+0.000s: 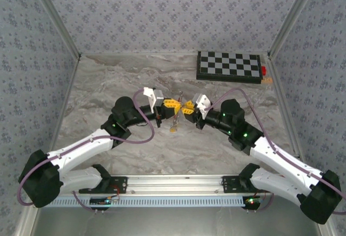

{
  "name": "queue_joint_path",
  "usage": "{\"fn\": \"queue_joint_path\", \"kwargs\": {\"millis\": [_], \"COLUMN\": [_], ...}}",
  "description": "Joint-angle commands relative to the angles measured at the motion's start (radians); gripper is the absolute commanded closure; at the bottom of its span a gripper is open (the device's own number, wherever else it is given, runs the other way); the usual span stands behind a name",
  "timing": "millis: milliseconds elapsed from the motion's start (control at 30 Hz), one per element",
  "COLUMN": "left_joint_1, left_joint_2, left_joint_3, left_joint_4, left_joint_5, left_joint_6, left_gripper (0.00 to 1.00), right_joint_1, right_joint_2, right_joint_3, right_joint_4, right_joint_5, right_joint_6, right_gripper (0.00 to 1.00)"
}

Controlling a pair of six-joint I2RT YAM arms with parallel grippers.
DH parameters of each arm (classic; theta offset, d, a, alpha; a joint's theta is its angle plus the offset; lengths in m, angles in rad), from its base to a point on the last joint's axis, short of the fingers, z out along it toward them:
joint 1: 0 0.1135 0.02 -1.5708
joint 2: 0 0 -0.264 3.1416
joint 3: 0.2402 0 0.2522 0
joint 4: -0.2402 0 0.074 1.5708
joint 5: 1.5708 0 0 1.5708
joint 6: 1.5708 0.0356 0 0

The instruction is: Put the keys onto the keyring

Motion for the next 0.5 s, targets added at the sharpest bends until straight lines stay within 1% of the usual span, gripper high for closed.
{"fn": "queue_joint_path", "kwargs": {"millis": [0,67,133,200,467], "left_joint_1": [-0.006,-0.006,-0.007,-0.007,-0.005], "left_joint_2": [-0.029,-0.029,-0.030,-0.032,-0.042], "left_joint_3": [0.021,0.023,0.025,0.026,0.020], "left_joint_4": [0.053,0.058,0.061,0.064,0.074], "left_joint_5": [-0.009,-0.011,-0.014,-0.015,-0.025], "left_joint_6": [-0.010,-0.013,-0.017,-0.019,-0.030], "left_gripper": [1.00,1.00,1.00,1.00,1.00], "right_joint_1": [0.007,0.007,0.011,0.015,0.041], "right_joint_2": [-0.006,-0.006,-0.006,-0.008,0.015], "right_joint_3": [0.003,0.003,-0.003,-0.009,-0.031], "right_joint_4": [0.019,0.005,-0.004,-0.004,-0.007], "right_joint_5": [0.011,0.004,0.000,-0.003,0.001], "right_joint_6": [-0.011,-0.014,-0.015,-0.015,-0.015], "right_gripper": [0.86,0.92,0.94,0.98,1.00]}}
